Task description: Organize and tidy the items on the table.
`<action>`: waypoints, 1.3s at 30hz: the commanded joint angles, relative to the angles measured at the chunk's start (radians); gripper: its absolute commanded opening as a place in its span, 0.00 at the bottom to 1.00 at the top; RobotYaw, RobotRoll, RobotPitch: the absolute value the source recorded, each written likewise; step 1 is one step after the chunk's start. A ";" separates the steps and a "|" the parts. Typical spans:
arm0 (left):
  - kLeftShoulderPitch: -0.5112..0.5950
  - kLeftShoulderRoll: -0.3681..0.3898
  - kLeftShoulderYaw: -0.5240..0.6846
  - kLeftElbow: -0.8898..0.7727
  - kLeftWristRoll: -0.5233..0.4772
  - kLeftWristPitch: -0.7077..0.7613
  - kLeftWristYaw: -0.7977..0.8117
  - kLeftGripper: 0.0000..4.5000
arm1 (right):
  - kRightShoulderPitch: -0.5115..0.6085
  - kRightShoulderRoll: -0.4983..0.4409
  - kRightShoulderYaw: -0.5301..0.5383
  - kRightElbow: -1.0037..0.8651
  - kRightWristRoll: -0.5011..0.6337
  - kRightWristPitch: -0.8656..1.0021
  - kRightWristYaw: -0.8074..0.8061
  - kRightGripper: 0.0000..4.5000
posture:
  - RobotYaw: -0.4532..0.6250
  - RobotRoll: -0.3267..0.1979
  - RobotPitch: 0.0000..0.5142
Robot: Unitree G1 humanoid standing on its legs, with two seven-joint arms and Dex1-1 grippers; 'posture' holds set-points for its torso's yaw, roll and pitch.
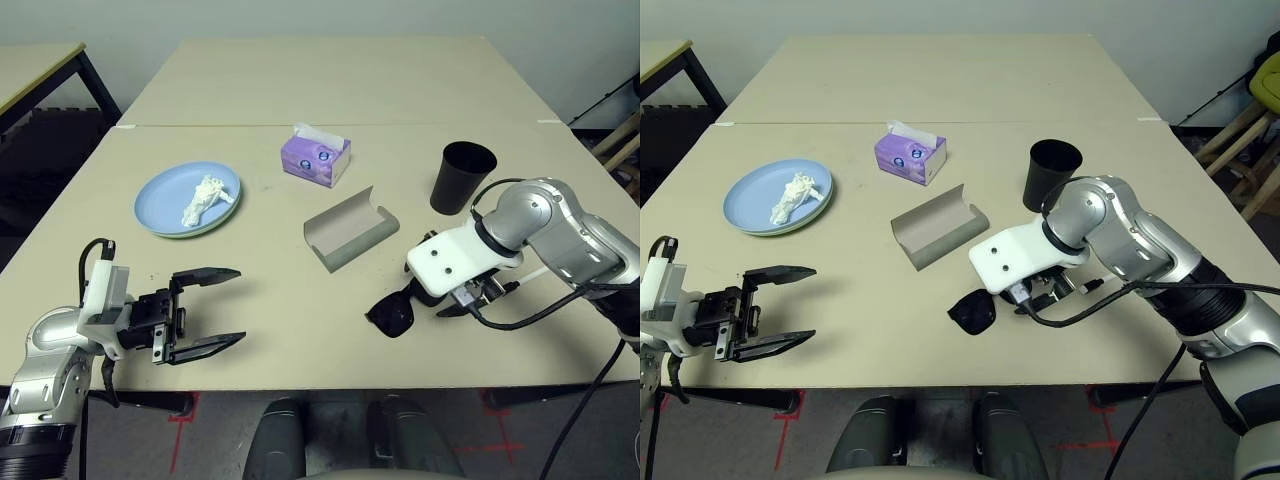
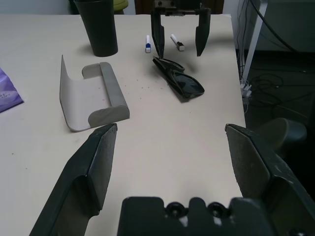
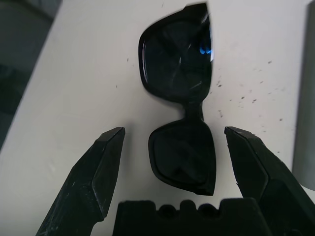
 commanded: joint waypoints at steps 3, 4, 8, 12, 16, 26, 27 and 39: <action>0.019 -0.007 -0.017 -0.021 0.018 -0.001 0.021 0.99 | 0.003 0.036 0.035 0.049 -0.080 -0.042 -0.035 1.00 | 0.57 0.62 0.16; 0.019 -0.008 -0.019 -0.022 0.019 -0.002 0.024 0.99 | 0.000 0.043 0.036 0.055 -0.092 -0.049 -0.039 1.00 | 0.58 0.62 0.16; 0.019 -0.010 -0.021 -0.023 0.019 -0.003 0.031 0.99 | -0.008 0.071 0.040 0.085 -0.136 -0.074 -0.057 1.00 | 0.58 0.62 0.16; 0.019 -0.012 -0.026 -0.024 0.021 -0.007 0.037 0.99 | -0.004 0.104 0.041 0.078 -0.156 -0.067 -0.055 1.00 | 0.58 0.62 0.16; 0.018 -0.014 -0.030 -0.026 0.025 -0.007 0.043 0.99 | 0.004 0.124 0.045 0.075 -0.184 -0.071 -0.062 1.00 | 0.58 0.62 0.15; 0.014 -0.016 -0.037 -0.027 0.028 -0.007 0.054 0.99 | 0.033 0.115 0.044 0.027 -0.238 -0.084 -0.066 1.00 | 0.58 0.62 0.15; 0.012 -0.017 -0.038 -0.026 0.028 -0.006 0.055 0.99 | 0.034 0.114 0.043 0.026 -0.243 -0.087 -0.068 1.00 | 0.58 0.62 0.15; -0.016 -0.029 -0.058 -0.019 0.040 -0.010 0.065 1.00 | 0.070 0.093 0.036 -0.010 -0.280 -0.099 -0.082 0.79 | 0.57 0.62 0.15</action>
